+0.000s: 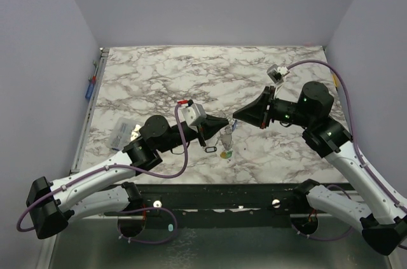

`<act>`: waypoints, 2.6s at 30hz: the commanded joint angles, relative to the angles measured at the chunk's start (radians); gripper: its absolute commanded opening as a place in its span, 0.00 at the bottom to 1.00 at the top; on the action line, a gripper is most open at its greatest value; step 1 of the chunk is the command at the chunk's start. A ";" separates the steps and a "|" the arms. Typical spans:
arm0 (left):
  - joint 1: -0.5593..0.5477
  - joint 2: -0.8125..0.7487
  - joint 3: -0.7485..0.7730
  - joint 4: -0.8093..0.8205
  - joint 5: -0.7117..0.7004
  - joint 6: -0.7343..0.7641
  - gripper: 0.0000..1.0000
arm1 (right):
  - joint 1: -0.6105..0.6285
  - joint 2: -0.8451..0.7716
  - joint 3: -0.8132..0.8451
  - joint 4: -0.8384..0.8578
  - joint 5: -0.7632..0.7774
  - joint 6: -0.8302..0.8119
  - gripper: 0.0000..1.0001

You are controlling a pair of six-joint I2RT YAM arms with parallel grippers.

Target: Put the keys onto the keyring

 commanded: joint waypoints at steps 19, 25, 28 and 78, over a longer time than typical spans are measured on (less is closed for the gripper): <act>-0.015 0.018 0.002 0.125 -0.003 -0.005 0.00 | -0.004 0.022 -0.040 0.085 0.021 0.093 0.01; -0.017 0.018 0.000 0.125 0.002 -0.008 0.00 | -0.005 0.014 -0.041 0.079 0.057 0.085 0.01; -0.018 0.013 -0.003 0.125 0.002 -0.009 0.00 | -0.004 0.014 -0.041 0.073 0.068 0.082 0.01; -0.018 -0.036 0.002 0.320 0.147 -0.219 0.00 | -0.004 -0.111 -0.013 0.188 -0.256 -0.226 0.65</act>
